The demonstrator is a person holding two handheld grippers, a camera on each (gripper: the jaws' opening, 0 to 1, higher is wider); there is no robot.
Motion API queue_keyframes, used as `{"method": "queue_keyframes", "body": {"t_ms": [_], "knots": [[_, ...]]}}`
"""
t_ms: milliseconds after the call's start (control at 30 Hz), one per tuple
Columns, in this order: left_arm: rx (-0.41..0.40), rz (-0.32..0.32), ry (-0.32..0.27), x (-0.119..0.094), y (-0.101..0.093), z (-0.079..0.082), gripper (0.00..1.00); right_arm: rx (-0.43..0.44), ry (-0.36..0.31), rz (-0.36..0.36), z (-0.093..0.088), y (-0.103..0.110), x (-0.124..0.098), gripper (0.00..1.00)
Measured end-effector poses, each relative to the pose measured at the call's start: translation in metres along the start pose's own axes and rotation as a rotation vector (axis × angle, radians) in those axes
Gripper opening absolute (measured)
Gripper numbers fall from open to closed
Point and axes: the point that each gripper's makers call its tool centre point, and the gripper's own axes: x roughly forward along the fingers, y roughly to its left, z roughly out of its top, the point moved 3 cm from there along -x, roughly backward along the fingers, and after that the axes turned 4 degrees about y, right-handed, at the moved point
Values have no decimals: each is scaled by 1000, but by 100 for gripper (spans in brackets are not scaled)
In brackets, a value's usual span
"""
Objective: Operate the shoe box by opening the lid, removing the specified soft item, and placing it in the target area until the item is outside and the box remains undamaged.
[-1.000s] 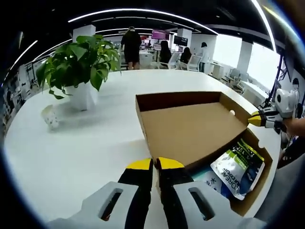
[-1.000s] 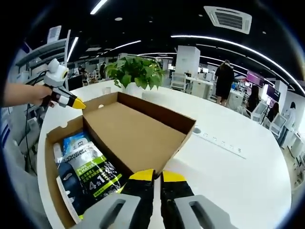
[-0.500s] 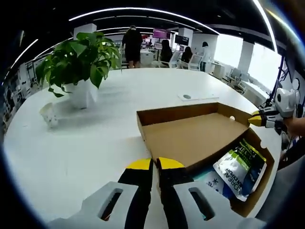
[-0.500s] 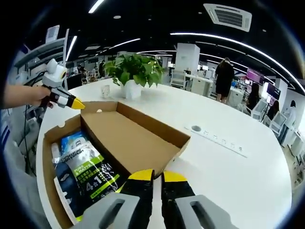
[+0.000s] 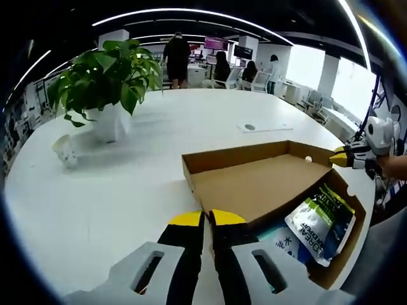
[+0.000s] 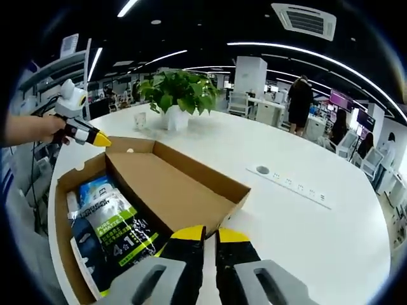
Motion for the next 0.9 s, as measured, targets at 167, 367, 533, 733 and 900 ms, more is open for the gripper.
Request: {"method": "queue_keyframes", "body": {"t_ms": [167,367,533,733,900], "knots": [[23,16,5,0,-3,0,2,10,5,3,0,-1,1,1],[34,19,9,-2,-3,0,5,41,18,16,-1,0,0,3],[64,19,-9,-11,-8,5,8,45,14,34,-1,3,-4,9],[96,24,-27,-24,-18,7,15,59,-5,52,2,8,-13,17],[126,14,-25,-32,-28,2,17,77,-7,70,1,14,-20,23]]}}
